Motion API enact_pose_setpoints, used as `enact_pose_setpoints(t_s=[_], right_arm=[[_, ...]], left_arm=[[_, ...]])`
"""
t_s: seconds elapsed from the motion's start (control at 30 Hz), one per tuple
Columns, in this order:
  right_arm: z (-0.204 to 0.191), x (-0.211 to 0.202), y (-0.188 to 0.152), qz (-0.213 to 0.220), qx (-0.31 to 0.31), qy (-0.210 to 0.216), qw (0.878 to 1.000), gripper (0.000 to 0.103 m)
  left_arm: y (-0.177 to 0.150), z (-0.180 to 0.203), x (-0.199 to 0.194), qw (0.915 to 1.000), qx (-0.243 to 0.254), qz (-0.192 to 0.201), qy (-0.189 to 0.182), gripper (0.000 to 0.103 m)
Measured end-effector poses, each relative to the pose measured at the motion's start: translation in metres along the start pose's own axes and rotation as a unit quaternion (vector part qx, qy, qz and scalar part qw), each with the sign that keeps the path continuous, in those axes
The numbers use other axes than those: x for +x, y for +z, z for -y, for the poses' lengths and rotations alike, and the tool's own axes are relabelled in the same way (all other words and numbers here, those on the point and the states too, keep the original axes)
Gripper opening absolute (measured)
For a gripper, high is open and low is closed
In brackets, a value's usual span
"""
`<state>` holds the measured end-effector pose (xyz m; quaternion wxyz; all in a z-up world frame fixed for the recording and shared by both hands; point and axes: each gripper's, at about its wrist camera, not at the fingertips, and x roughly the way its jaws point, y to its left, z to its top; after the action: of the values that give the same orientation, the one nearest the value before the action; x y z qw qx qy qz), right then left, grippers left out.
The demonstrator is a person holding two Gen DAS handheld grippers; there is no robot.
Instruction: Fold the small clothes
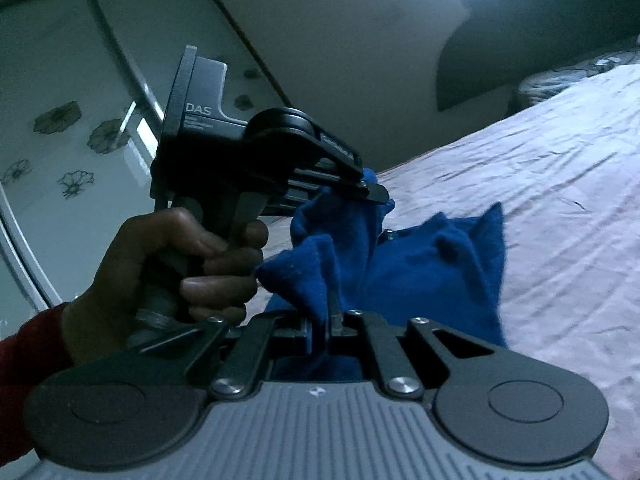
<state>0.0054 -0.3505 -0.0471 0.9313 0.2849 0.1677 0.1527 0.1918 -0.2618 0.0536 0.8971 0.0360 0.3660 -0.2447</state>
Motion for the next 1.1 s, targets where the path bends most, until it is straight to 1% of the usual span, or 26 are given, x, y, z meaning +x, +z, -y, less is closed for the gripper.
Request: enact_pose_setpoints(t_s=[0.3, 0.43, 0.57, 0.83, 0.9, 0.93, 0.97, 1.03, 1.1], right_arm=[[0.02, -0.02, -0.006, -0.002, 0.022, -0.02, 1.0, 0.005], [0.029, -0.025, -0.01, -0.009, 0.042, -0.026, 0.999, 0.005], [0.038, -0.026, -0.015, -0.019, 0.064, -0.028, 0.997, 0.005], [0.044, -0.025, -0.02, -0.035, 0.077, -0.033, 0.996, 0.005], [0.046, -0.024, -0.02, -0.039, 0.08, -0.032, 0.996, 0.005], [0.046, -0.025, -0.021, -0.04, 0.081, -0.032, 0.995, 0.005], [0.046, -0.025, -0.021, -0.042, 0.082, -0.032, 0.995, 0.005], [0.047, -0.024, -0.022, -0.046, 0.087, -0.033, 0.995, 0.005], [0.049, -0.024, -0.023, -0.049, 0.092, -0.032, 0.994, 0.005]], left_arm=[[-0.014, 0.037, 0.024, 0.999, 0.039, -0.018, -0.012, 0.008], [-0.023, 0.049, 0.035, 0.9979, 0.056, -0.033, -0.008, 0.008], [-0.028, 0.052, 0.044, 0.9973, 0.059, -0.045, -0.002, 0.008], [-0.031, 0.055, 0.048, 0.9964, 0.066, -0.054, 0.004, 0.01], [-0.031, 0.055, 0.049, 0.9962, 0.067, -0.056, 0.004, 0.011], [-0.031, 0.056, 0.049, 0.9961, 0.068, -0.057, 0.004, 0.014], [-0.031, 0.057, 0.049, 0.9959, 0.069, -0.058, 0.003, 0.022], [-0.031, 0.059, 0.049, 0.9957, 0.072, -0.058, 0.004, 0.023], [-0.031, 0.06, 0.048, 0.9955, 0.075, -0.057, 0.004, 0.03]])
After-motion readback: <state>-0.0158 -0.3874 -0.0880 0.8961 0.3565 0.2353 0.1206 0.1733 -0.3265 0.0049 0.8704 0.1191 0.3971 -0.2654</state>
